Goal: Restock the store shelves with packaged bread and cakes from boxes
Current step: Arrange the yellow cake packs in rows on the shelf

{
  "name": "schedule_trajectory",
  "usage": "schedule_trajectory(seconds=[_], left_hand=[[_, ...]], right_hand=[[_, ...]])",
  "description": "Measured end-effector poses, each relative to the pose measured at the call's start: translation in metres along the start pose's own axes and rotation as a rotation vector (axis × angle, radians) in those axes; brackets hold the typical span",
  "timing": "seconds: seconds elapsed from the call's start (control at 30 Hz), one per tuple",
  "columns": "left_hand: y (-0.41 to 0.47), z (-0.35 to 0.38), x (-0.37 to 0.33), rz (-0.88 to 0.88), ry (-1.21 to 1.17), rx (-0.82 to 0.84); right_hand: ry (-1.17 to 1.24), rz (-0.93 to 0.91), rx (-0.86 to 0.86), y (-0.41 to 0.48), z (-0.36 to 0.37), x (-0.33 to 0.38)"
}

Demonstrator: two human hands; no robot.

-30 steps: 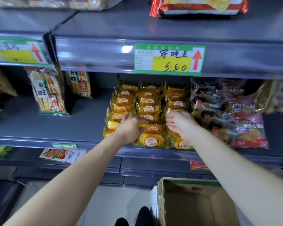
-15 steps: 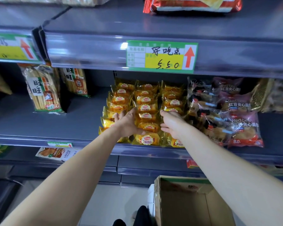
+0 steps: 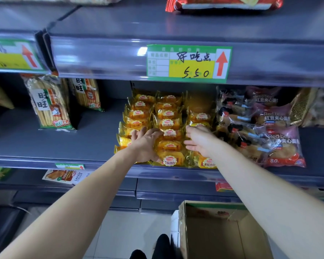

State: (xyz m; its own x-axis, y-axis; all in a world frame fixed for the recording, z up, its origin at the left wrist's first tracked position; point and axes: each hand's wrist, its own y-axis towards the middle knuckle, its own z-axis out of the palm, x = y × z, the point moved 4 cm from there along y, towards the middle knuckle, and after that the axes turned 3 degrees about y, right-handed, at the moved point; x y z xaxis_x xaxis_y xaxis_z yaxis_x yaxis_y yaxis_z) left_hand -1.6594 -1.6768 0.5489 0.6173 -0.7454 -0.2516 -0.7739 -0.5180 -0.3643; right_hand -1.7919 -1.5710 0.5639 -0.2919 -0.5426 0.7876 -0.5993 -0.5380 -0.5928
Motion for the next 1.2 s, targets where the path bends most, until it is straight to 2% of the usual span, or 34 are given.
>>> schedule_trajectory(seconds=[0.2, 0.33, 0.4, 0.53, 0.73, 0.8, 0.97, 1.13, 1.2], left_hand=[[-0.003, -0.003, 0.0, -0.036, 0.072, -0.01], [-0.003, -0.011, -0.018, -0.002, 0.019, -0.04], [0.0, -0.016, -0.038, 0.054, -0.023, -0.049], [0.006, -0.007, -0.08, 0.143, 0.0, 0.007], [0.018, 0.018, -0.1, 0.067, 0.287, 0.058], [0.019, 0.019, -0.103, 0.06, 0.25, 0.043], [0.029, -0.003, -0.102, 0.032, 0.069, -0.014], [0.048, -0.003, -0.1, 0.049, 0.251, 0.17], [0.054, -0.006, -0.104, 0.05, 0.22, 0.236]], right_hand=[[0.003, -0.07, -0.039, -0.004, -0.016, 0.004], [-0.054, -0.132, -0.306, -0.001, -0.07, 0.008], [-0.072, -0.103, -0.371, -0.004, -0.093, 0.002], [-0.104, -0.031, -0.288, -0.009, -0.109, -0.017], [0.053, 0.081, -0.083, -0.01, -0.101, -0.035], [0.061, 0.074, -0.067, -0.006, -0.099, -0.038], [-0.133, -0.009, -0.146, 0.014, -0.104, -0.027], [-0.03, 0.022, -0.101, 0.034, -0.098, -0.024], [0.003, 0.051, -0.087, 0.04, -0.095, -0.027]])
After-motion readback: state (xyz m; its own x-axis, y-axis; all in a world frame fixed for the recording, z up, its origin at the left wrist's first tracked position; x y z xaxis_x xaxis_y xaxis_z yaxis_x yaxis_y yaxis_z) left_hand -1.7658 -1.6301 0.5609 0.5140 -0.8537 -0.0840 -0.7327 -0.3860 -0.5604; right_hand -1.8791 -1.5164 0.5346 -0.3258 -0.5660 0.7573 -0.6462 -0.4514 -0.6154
